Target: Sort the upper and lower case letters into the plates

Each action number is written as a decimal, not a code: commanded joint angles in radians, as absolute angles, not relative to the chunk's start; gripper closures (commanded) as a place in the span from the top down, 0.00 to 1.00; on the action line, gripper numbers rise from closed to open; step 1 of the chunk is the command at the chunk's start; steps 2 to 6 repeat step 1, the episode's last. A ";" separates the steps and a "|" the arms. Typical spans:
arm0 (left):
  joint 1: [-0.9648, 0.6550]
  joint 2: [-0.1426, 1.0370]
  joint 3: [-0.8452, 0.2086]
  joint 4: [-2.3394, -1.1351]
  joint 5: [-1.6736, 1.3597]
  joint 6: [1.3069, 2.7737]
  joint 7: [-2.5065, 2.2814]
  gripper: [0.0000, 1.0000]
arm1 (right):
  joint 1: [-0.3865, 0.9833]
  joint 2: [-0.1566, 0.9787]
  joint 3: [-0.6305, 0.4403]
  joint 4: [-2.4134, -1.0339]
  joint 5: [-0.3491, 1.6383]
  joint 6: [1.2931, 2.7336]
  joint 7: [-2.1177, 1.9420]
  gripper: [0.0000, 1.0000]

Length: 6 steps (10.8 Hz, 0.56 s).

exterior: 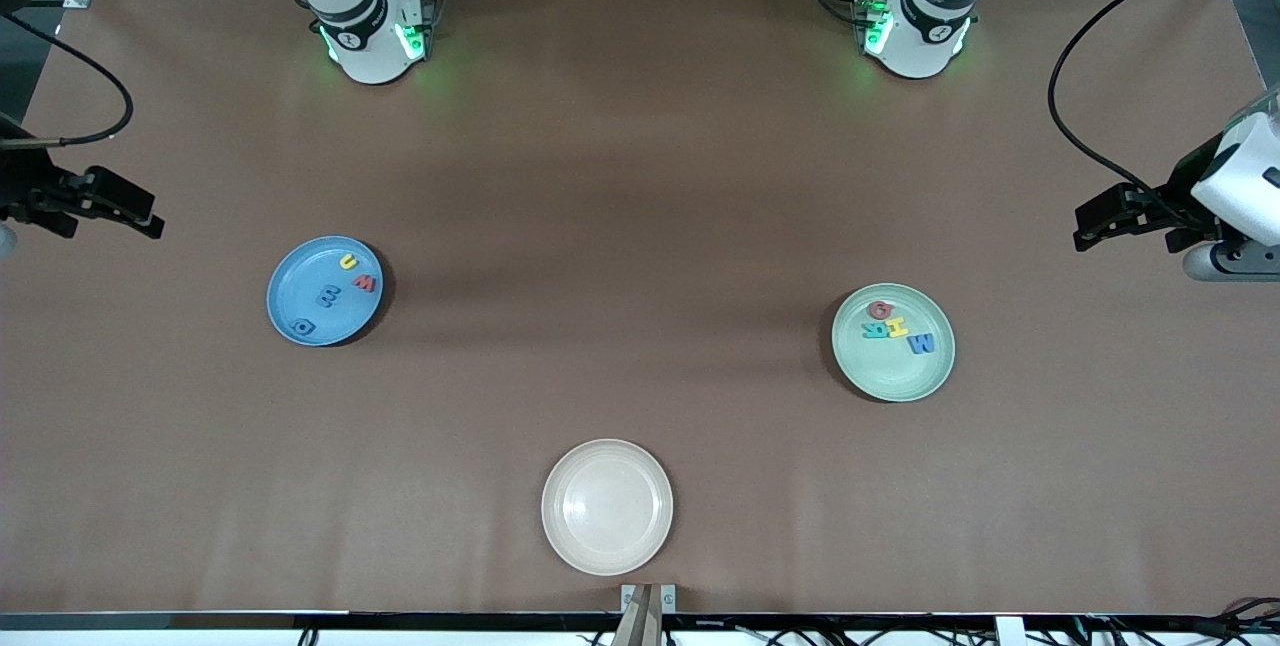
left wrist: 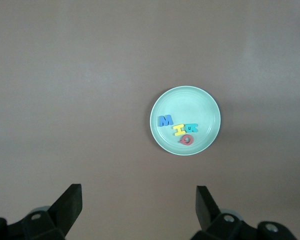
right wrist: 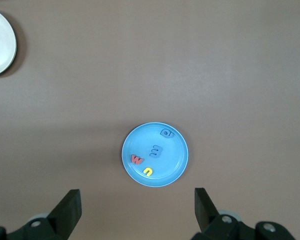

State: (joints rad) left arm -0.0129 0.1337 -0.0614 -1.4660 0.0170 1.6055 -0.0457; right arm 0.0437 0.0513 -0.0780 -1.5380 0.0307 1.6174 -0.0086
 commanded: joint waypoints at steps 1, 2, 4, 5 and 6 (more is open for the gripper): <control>-0.020 0.110 -0.046 -1.488 0.005 1.597 -0.051 1.00 | 0.069 0.024 -0.067 -1.569 0.032 1.628 -0.026 1.00; -0.020 0.110 -0.046 -1.488 0.005 1.597 -0.051 1.00 | 0.069 0.024 -0.067 -1.569 0.032 1.628 -0.026 1.00; -0.020 0.110 -0.046 -1.488 0.005 1.597 -0.051 1.00 | 0.069 0.024 -0.067 -1.569 0.032 1.628 -0.026 1.00; -0.020 0.110 -0.046 -1.488 0.005 1.597 -0.051 1.00 | 0.069 0.024 -0.067 -1.569 0.032 1.628 -0.026 1.00; -0.020 0.110 -0.046 -1.488 0.005 1.597 -0.051 1.00 | 0.069 0.024 -0.067 -1.569 0.032 1.628 -0.026 1.00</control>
